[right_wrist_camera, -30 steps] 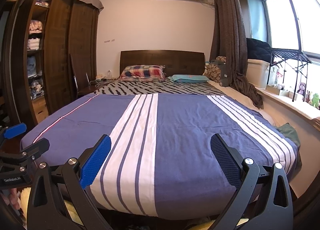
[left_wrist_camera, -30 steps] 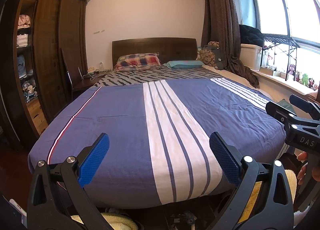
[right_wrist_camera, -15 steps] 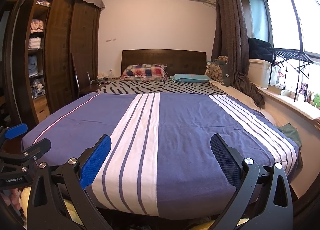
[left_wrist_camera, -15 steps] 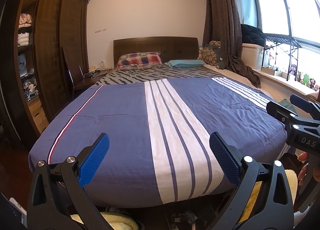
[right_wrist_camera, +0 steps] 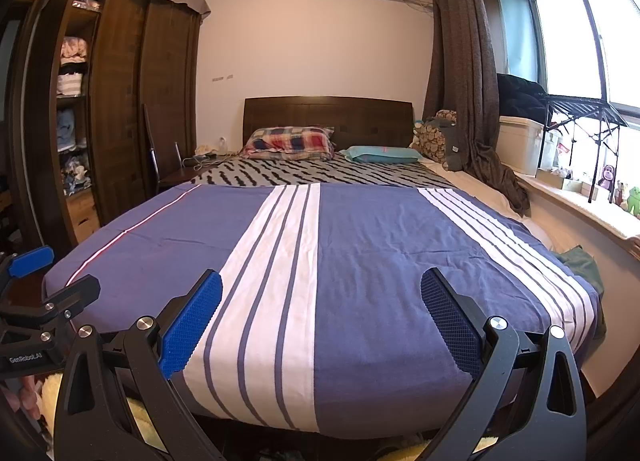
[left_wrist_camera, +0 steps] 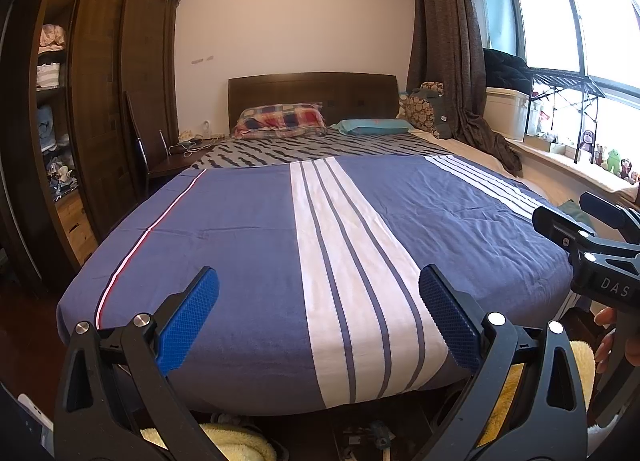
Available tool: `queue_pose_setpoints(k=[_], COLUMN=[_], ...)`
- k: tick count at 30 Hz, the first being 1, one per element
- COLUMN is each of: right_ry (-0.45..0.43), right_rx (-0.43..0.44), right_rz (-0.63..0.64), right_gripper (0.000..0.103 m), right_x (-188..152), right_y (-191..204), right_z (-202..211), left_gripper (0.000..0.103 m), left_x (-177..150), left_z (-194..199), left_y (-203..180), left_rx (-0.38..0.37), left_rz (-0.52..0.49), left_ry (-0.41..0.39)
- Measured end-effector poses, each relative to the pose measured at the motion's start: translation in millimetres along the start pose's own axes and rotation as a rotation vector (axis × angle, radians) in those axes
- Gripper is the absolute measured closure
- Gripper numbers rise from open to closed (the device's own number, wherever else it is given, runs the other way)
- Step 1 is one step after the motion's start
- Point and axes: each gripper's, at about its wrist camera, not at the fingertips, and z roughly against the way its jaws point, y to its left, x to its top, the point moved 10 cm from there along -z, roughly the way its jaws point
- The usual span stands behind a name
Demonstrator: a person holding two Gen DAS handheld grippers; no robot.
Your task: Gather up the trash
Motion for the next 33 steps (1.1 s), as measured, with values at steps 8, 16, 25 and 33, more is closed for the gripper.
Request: queue_pose_setpoints(k=[8, 16, 25, 33], right_ry=[0.002, 0.014, 0.025, 0.028], right_rx=[-0.001, -0.004, -0.004, -0.005], right_rz=[-0.001, 0.0, 0.0, 0.004], right_gripper=[0.003, 0.003, 0.003, 0.003], right_x=[-0.7, -6.8, -9.3, -8.2], right_y=[0.8, -0.2, -3.9, -4.5], right_z=[-0.8, -3.7, -5.1, -5.6], left_gripper=[0.008, 0.008, 0.008, 0.008], left_x=[1.5, -4.3, -6.1, -6.1], left_z=[0.2, -4.4, -3.7, -6.5], left_y=[3.0, 6.0, 3.7, 6.8], left_rx=[0.009, 0.019, 0.022, 0.011], left_rz=[0.023, 0.049, 0.031, 0.04], left_ry=[-0.002, 0.028, 0.014, 0.033])
